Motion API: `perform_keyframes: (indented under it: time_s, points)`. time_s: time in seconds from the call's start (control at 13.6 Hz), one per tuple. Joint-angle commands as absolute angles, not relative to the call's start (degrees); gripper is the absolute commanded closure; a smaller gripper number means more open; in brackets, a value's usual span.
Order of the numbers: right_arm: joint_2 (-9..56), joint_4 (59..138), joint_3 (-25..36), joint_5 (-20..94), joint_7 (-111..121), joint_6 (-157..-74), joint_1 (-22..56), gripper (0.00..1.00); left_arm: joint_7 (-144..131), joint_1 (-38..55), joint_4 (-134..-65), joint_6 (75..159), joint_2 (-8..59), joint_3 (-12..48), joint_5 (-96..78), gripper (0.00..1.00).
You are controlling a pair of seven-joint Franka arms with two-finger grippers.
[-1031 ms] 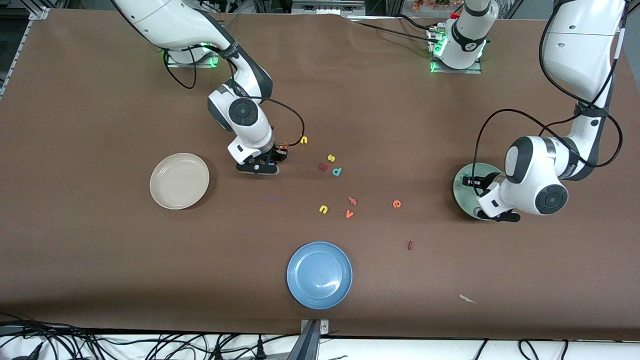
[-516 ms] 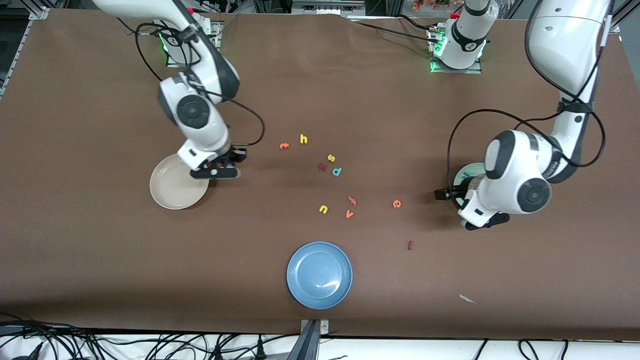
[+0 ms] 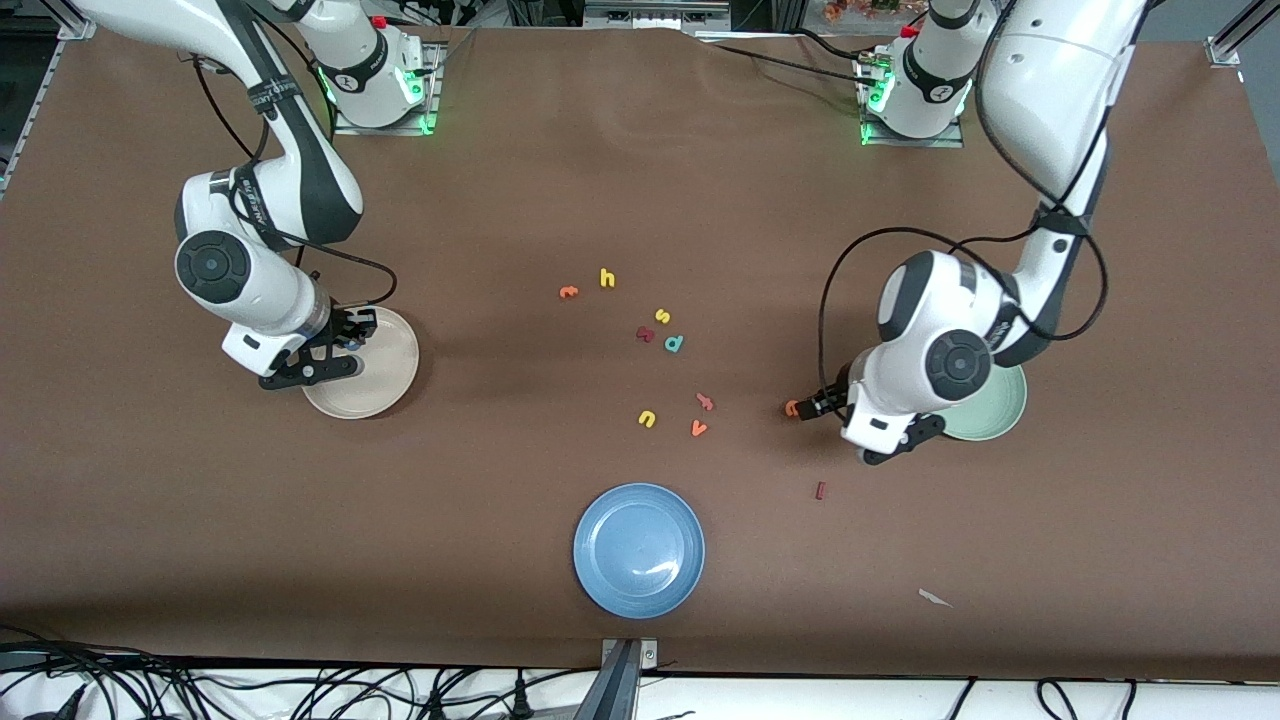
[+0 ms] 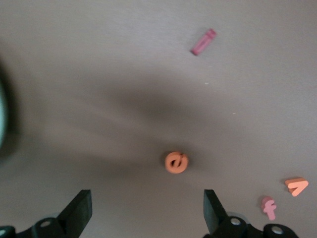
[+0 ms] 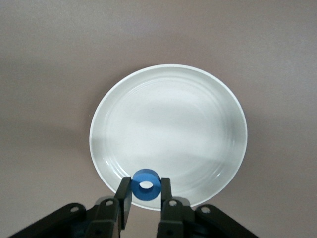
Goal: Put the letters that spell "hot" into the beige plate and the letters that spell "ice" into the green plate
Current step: 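Place the blue o on the beige plate while the left gripper grasps e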
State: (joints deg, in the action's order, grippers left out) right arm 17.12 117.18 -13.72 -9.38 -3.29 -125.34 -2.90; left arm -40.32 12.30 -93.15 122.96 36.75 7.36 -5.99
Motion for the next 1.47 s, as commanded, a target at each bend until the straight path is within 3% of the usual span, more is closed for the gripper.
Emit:
perform_keyframes:
  time_s: [0.0, 0.15, 0.22, 0.29, 0.52, 0.74, 1.4]
  points:
    - [16.26, 118.39, -13.80, -8.44, -2.46, -125.51, -2.46, 0.50, -36.40, 15.55, -92.37, 129.97, 40.86, 7.30, -6.68, 0.01]
    - [16.26, 118.39, -13.80, -8.00, -2.81, -125.51, -2.46, 0.40, -35.86, 15.47, -92.29, 130.08, 41.31, 7.29, -6.59, 0.03]
    - [16.26, 118.39, -13.80, -7.65, -2.90, -125.51, -2.46, 0.40, -35.77, 15.56, -92.63, 130.08, 41.66, 7.21, -6.50, 0.11]
    - [16.26, 118.48, -13.80, -7.65, -3.25, -125.51, -2.46, 0.40, -35.60, 15.56, -93.25, 130.08, 41.57, 7.21, -5.55, 0.12]
    - [16.35, 118.48, -14.93, -4.84, -6.84, -125.33, -2.11, 0.40, -33.24, 15.29, -93.25, 129.90, 41.66, 7.29, -2.37, 0.13]
    - [16.70, 118.48, -20.02, -4.75, -17.98, -126.03, -1.15, 0.40, -32.87, 15.82, -93.60, 130.16, 41.92, 7.21, -2.29, 0.15]
    - [22.14, 118.39, -21.36, -4.75, -51.13, -138.32, 15.36, 0.40, -32.78, 15.03, -93.78, 130.61, 43.24, 7.29, -0.35, 0.29]
